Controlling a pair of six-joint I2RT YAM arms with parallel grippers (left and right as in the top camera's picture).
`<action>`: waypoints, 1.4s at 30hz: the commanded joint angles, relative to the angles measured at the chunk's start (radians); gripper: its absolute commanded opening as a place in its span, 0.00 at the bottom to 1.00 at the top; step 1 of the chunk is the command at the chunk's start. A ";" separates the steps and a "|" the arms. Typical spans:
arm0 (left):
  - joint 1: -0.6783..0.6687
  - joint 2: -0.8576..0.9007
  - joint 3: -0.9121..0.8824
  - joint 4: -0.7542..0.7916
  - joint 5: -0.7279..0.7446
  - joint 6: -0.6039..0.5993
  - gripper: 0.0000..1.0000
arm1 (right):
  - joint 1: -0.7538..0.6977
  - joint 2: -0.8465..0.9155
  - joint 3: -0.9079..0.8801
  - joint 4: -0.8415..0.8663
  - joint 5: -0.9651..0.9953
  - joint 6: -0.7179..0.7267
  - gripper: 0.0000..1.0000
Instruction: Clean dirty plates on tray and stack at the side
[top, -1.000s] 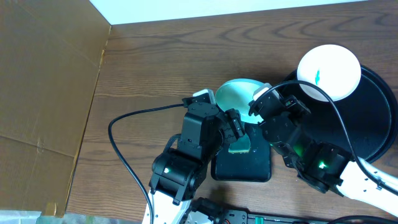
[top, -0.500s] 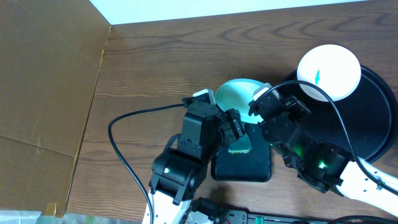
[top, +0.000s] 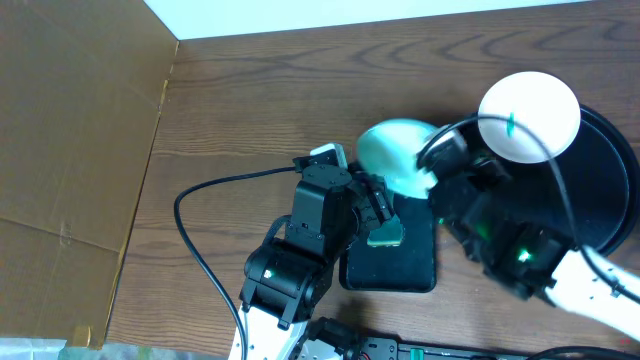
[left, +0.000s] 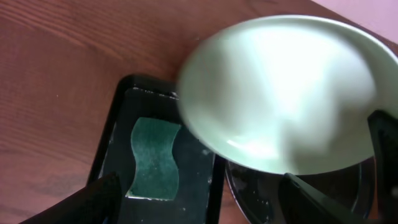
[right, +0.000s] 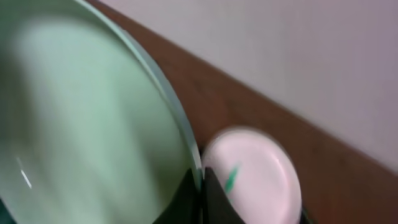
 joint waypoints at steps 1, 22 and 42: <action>0.004 0.001 0.017 -0.003 0.002 0.010 0.81 | -0.100 -0.026 0.012 -0.079 -0.087 0.322 0.01; 0.004 0.001 0.017 -0.003 0.002 0.010 0.81 | -1.086 -0.240 0.013 -0.592 -0.840 0.550 0.01; 0.004 0.001 0.017 -0.003 0.002 0.010 0.81 | -1.791 0.022 0.012 -0.826 -0.723 0.493 0.01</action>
